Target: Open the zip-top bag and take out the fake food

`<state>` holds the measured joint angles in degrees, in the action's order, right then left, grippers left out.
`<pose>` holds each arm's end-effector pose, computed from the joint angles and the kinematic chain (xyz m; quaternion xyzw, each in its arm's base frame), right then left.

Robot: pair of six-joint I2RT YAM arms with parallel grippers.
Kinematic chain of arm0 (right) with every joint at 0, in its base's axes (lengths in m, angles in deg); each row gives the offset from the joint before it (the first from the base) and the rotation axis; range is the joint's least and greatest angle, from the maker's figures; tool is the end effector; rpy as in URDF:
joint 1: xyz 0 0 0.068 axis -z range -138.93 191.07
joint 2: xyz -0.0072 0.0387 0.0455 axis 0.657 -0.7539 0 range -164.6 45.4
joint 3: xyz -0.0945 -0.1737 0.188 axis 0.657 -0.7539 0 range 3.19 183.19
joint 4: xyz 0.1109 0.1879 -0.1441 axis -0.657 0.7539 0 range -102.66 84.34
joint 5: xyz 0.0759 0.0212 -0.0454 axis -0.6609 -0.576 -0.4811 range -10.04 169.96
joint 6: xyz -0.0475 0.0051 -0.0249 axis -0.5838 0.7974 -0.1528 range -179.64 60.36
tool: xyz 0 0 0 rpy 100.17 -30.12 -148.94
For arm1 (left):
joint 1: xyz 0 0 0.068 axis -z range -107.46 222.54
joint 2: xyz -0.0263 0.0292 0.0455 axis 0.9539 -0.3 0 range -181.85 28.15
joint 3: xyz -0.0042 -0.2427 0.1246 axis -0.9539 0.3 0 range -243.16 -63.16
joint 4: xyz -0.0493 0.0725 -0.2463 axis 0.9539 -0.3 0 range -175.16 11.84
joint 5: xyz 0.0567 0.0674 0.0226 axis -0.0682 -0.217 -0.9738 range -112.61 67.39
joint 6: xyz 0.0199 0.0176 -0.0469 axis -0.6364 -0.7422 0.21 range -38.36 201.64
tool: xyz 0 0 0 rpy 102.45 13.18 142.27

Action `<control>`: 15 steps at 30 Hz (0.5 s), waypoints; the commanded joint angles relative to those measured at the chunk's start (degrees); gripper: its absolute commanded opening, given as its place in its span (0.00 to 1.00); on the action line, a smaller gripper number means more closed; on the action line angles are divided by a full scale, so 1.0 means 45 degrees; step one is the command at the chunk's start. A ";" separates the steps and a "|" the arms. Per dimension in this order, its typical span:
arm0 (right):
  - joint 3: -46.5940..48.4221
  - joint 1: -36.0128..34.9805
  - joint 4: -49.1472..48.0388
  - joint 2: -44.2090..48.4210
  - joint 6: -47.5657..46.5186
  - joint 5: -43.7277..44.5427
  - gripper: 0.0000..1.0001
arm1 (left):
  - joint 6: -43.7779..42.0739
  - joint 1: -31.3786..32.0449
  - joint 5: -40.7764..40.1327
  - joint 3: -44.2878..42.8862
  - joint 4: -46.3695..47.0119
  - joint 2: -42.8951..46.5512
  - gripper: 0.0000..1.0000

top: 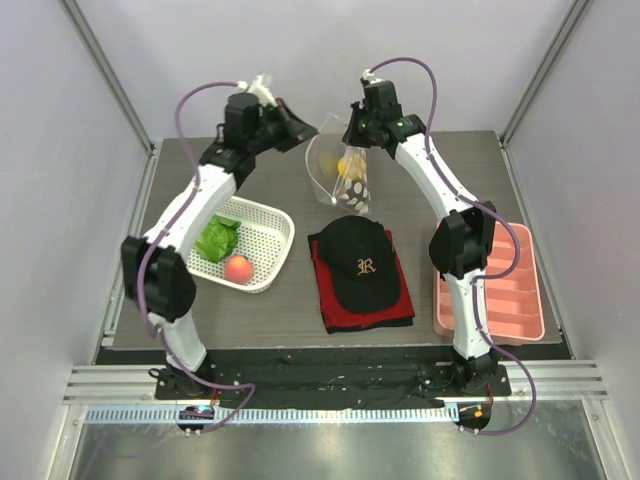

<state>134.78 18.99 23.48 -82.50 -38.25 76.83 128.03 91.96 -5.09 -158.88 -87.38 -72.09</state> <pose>0.4769 0.1955 0.3387 -0.0184 0.8761 0.2005 0.4381 0.3932 -0.1501 0.3882 -0.0899 0.7779 -0.4320 0.4473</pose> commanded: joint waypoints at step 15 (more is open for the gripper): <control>0.0933 -0.0190 0.0465 0.0667 0.1830 -0.1215 0.02 | -0.4039 0.1426 -0.1611 -0.2887 -0.2150 -0.3346 0.00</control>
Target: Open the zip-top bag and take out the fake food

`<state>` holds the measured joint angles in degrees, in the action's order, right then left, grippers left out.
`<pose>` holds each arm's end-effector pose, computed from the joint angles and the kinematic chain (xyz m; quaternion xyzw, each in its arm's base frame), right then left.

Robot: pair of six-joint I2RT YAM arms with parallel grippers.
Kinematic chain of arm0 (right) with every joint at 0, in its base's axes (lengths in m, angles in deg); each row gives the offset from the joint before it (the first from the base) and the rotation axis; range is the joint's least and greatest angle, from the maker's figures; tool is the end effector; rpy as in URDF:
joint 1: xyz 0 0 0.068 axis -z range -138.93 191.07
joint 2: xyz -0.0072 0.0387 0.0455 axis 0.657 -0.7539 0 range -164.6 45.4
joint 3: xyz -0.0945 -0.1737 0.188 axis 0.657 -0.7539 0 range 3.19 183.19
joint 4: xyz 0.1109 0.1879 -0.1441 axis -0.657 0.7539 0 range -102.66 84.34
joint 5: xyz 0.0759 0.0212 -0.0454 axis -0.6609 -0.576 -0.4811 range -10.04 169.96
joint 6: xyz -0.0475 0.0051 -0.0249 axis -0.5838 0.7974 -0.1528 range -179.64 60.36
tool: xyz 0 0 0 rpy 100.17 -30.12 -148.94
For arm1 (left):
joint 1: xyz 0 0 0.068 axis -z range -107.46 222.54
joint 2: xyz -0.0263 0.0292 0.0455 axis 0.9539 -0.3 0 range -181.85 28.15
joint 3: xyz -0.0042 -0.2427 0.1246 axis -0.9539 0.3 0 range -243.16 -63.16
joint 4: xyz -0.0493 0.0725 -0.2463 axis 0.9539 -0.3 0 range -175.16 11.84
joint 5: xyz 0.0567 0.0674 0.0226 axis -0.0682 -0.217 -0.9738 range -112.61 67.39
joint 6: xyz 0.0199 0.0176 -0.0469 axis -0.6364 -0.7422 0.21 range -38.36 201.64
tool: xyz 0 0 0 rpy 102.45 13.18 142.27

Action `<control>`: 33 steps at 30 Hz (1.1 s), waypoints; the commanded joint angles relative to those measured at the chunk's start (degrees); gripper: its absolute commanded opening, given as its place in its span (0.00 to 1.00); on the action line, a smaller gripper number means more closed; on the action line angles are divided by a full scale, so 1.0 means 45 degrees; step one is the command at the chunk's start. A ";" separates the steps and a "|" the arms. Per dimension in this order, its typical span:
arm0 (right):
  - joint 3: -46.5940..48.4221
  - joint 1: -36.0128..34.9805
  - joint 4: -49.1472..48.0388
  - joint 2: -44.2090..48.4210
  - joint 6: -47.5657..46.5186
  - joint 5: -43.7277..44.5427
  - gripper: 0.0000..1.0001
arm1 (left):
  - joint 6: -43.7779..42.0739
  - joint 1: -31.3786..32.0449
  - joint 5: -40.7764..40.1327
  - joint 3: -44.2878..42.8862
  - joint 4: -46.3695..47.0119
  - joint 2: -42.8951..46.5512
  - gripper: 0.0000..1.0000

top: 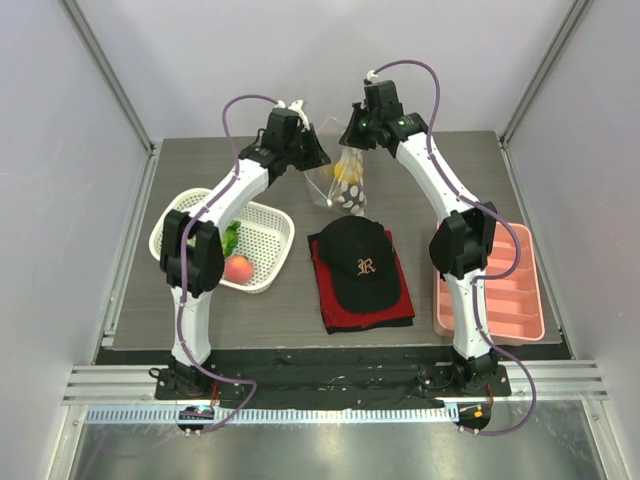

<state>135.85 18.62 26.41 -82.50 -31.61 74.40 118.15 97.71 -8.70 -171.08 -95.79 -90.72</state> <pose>0.4718 0.1986 0.3403 0.0204 0.8832 0.2378 0.4037 0.4441 -0.2182 0.3051 -0.0228 0.8554 -0.3492 0.3819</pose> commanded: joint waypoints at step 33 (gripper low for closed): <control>0.0578 0.0049 -0.0751 0.0609 0.1077 -0.3878 0.01 | 0.0424 -0.0027 -0.1882 0.2711 0.3407 0.0927 0.00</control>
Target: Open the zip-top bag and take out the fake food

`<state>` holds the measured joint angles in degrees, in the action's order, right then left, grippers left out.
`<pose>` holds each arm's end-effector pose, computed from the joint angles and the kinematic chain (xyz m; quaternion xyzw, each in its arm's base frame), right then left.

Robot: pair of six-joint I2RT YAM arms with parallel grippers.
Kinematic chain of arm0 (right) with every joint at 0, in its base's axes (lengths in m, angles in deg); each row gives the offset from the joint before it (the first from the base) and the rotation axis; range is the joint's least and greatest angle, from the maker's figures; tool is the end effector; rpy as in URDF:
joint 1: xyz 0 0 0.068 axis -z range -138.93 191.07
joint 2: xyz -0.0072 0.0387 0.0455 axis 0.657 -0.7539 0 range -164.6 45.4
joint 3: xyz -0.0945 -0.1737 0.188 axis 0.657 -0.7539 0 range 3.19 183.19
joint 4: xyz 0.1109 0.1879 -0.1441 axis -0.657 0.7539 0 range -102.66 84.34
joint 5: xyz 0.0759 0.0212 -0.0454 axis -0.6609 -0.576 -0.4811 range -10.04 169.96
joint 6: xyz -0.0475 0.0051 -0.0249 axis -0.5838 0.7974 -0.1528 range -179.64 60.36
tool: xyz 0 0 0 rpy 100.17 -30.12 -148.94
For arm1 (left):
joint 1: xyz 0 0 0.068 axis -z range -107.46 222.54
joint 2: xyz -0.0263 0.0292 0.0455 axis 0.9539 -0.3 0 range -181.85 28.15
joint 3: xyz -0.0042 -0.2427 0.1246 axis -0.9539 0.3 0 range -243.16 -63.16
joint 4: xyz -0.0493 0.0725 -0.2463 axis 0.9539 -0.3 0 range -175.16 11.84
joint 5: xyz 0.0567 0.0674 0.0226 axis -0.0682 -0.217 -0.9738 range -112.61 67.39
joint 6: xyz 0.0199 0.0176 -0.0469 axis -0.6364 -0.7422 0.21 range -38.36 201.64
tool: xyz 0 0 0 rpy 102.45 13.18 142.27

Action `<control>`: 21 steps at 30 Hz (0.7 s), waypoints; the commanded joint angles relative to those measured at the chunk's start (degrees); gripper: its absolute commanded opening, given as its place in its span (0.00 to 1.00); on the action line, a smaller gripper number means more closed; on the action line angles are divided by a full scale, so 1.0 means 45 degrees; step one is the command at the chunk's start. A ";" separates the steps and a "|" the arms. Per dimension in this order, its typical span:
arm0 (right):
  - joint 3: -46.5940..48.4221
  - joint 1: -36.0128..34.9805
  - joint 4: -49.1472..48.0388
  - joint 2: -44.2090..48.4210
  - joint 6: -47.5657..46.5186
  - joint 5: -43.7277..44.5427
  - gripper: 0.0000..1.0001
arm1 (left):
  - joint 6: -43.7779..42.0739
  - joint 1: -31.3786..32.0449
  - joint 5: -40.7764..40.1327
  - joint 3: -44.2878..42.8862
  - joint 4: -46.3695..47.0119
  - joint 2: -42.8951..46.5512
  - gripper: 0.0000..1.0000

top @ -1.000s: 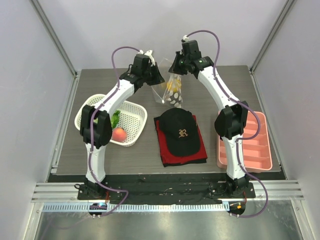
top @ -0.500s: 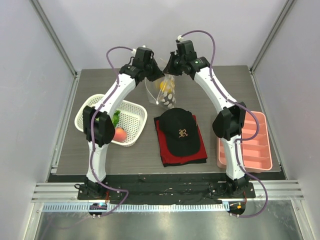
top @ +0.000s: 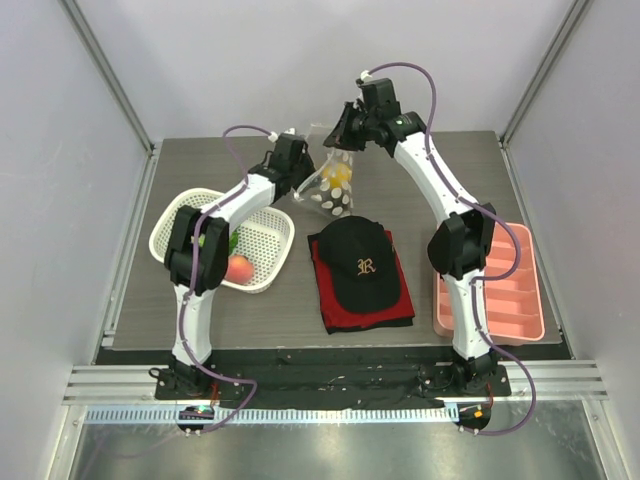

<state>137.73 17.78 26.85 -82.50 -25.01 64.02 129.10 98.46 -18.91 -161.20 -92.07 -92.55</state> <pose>0.4643 0.2104 0.3511 0.0199 0.8720 0.3359 0.3554 0.4414 -0.2172 0.2362 -0.1526 0.8798 -0.2915 0.3431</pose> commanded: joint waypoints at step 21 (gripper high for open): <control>-0.0150 0.0253 -0.3973 -0.0621 0.0818 -0.2336 0.01 | -0.5156 0.0023 0.3144 -0.2178 -0.0540 -0.1555 0.53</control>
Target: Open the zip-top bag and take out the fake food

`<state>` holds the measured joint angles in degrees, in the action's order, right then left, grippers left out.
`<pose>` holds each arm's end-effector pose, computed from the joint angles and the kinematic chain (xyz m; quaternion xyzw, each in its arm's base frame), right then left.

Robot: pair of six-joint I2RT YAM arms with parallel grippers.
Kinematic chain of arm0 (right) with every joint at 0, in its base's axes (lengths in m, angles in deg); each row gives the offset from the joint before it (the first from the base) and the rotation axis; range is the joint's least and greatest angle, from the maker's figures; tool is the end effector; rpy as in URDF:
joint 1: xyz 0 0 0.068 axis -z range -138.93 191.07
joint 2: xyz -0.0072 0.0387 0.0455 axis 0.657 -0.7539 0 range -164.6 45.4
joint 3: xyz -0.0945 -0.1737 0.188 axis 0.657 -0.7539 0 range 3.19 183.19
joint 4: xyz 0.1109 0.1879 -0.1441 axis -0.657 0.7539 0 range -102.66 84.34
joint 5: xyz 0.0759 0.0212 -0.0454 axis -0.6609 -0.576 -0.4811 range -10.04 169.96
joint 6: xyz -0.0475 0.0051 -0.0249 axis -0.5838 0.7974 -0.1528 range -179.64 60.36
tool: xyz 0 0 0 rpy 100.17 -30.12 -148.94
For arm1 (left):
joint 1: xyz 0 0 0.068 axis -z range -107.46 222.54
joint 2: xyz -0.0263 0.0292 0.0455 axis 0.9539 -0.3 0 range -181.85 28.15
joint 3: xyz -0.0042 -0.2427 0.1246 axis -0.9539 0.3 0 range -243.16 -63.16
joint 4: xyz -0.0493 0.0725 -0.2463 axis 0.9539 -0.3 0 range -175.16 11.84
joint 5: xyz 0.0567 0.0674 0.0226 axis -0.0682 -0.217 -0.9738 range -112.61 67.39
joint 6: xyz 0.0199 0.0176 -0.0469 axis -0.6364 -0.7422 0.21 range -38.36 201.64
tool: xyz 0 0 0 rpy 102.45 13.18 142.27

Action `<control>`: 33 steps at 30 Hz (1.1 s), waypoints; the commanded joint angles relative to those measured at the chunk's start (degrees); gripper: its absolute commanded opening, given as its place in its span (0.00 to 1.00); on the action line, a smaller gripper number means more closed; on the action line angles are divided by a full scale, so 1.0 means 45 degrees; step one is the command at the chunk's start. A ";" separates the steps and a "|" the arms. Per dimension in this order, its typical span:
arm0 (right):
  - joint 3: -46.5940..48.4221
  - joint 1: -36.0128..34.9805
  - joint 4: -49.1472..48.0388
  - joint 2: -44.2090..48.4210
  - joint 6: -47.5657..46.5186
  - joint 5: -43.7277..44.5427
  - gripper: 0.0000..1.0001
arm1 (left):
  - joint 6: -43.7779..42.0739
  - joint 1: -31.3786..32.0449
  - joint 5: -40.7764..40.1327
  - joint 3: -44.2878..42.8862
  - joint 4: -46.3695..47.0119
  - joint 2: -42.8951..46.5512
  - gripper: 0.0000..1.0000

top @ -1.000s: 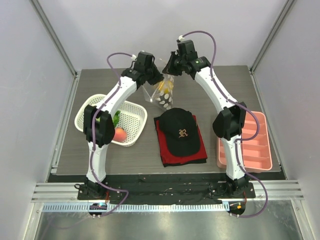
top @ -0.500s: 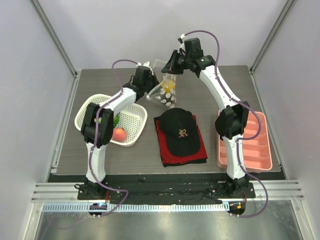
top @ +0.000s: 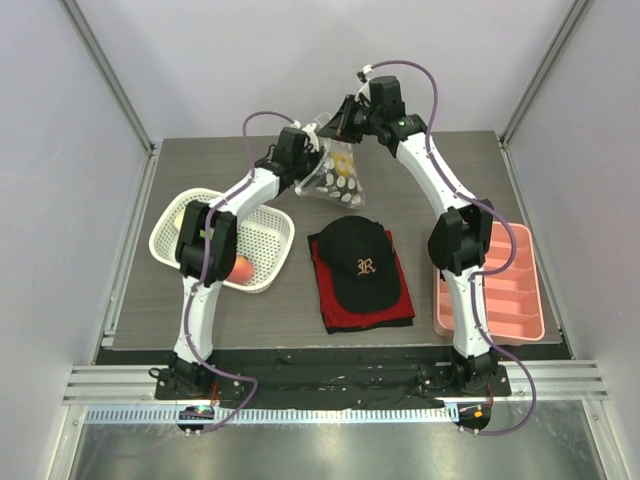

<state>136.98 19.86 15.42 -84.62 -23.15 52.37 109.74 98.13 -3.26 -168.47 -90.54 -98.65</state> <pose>0.4850 0.2059 0.3483 -0.0197 0.8258 0.4297 0.3647 0.4616 -0.2342 0.2310 0.0600 0.8714 -0.3417 0.3469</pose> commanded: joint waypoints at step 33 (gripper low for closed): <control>-0.1406 -0.0716 -0.6780 -0.2026 0.5110 0.1015 0.01 | 0.2173 -0.1427 0.6069 0.0767 0.2691 -0.1938 0.72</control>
<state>132.35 17.02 -5.59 -95.09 -2.47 57.70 118.77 91.81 19.43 -165.96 -82.48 -108.86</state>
